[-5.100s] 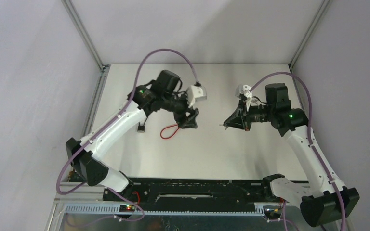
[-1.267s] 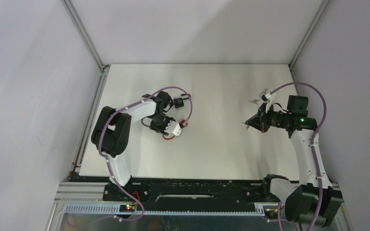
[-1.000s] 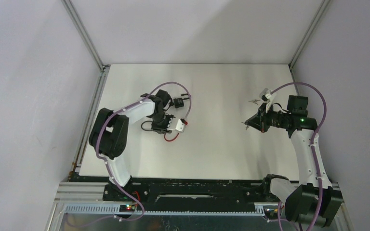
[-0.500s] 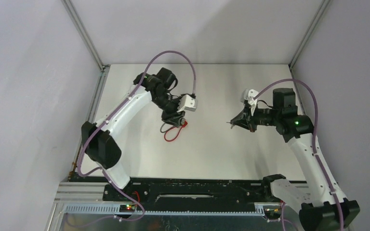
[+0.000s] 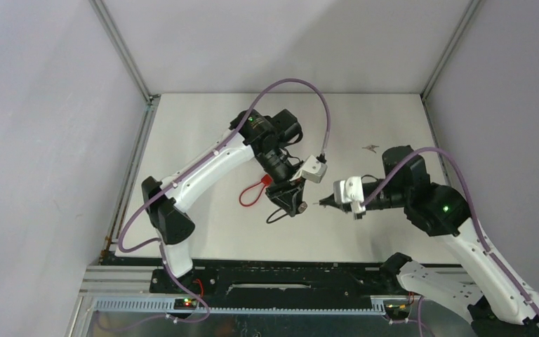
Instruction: Unlock with the key
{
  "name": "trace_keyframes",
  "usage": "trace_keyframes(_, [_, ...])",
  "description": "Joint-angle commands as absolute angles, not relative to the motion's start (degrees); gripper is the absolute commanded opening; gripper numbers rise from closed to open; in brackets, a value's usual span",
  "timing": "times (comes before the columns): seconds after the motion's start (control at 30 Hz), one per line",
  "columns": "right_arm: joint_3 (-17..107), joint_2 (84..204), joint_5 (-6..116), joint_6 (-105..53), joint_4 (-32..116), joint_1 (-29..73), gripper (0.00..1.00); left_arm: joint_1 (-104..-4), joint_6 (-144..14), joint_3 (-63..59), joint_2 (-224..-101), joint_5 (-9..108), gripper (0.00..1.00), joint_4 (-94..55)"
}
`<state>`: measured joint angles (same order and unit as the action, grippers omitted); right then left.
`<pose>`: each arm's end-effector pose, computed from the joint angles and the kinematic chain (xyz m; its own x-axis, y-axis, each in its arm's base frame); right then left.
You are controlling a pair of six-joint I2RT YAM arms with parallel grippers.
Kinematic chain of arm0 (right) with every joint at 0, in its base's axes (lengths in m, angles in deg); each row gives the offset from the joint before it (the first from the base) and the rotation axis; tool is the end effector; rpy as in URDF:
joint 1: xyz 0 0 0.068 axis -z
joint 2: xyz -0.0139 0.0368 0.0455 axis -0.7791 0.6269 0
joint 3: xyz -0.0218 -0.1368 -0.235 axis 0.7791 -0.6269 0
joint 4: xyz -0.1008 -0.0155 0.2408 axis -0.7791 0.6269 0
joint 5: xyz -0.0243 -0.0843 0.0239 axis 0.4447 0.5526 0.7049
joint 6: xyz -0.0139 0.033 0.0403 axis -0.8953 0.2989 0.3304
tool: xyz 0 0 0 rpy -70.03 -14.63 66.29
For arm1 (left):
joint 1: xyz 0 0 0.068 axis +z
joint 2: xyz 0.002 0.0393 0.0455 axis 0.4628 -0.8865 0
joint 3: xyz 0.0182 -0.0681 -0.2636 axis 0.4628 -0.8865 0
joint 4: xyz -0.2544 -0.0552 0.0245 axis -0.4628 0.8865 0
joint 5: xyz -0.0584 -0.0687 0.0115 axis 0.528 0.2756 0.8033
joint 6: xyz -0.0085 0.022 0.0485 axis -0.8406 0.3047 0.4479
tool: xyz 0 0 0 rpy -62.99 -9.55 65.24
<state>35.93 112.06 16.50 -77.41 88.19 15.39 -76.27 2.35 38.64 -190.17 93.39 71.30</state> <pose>0.1061 0.1079 0.3954 0.3575 -0.3467 -0.8672 -0.9310 -0.0586 -0.3603 0.1978 -0.2677 0.3742 0.0932 0.6610 -0.7446 0.8499 -0.4424 -0.2863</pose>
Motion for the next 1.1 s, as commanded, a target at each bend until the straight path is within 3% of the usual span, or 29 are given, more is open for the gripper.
trace_keyframes(0.0, [37.58,109.74,22.2,-80.86,91.63,9.94,0.0,-77.39,1.04,42.48,-190.72,97.79,0.0,74.63])
trace_keyframes(0.57, [37.51,112.79,33.86,-80.05,89.69,-0.49,0.0,-80.75,-2.75,37.68,-187.52,91.87,0.0,65.51])
trace_keyframes(1.07, [37.52,114.79,36.65,-79.17,88.77,-2.13,0.0,-81.51,-3.72,37.02,-186.42,89.6,0.0,64.43])
